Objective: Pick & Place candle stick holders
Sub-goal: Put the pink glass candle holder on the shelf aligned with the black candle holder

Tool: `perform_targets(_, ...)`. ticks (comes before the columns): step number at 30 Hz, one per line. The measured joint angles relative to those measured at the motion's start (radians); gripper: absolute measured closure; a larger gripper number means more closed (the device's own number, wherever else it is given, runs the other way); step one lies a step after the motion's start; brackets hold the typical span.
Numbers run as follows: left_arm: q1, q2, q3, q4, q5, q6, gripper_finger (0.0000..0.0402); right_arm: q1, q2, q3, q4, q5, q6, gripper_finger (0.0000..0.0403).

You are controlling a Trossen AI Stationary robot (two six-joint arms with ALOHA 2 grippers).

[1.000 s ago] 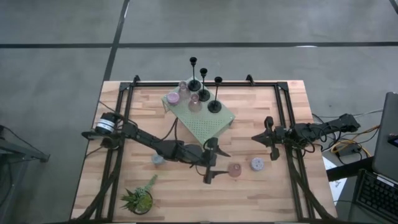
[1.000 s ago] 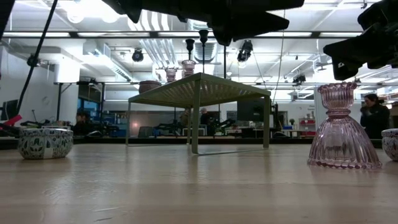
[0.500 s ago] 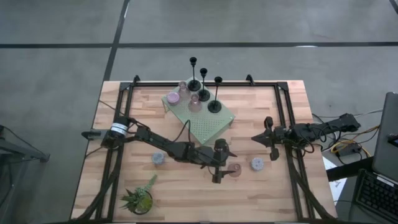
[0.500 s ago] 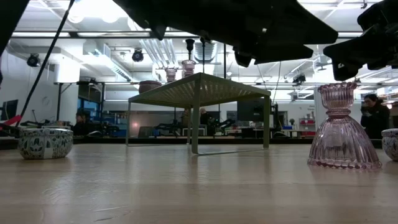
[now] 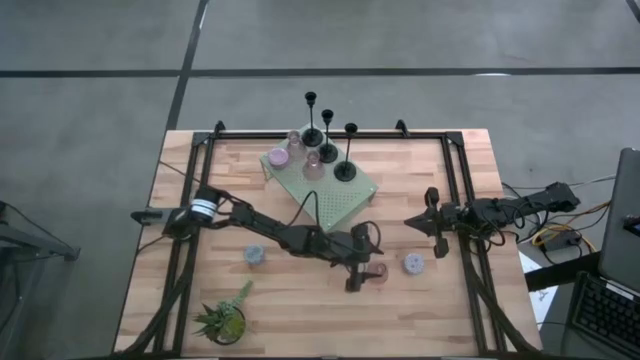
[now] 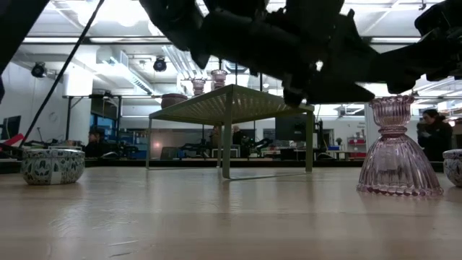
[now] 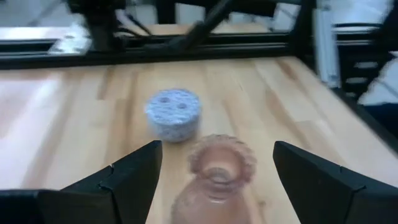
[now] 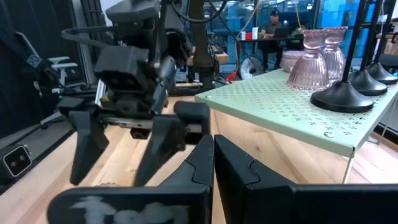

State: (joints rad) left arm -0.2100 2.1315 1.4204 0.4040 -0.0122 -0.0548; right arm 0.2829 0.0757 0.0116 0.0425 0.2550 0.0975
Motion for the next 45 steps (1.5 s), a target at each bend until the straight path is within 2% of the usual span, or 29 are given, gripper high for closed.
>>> perform_targets(2, 0.000, 0.003, 0.004, 0.004, 0.033, -0.001, 0.0090, 0.000, 0.000, 0.000, 0.000, 0.000, 0.000, 0.0394)
perform_targets(45, 0.012, 0.098, 0.026, 0.064, 0.038, 0.004, 0.0090, 0.000, 0.005, 0.000, 0.000, 0.000, 0.000, 0.0394)
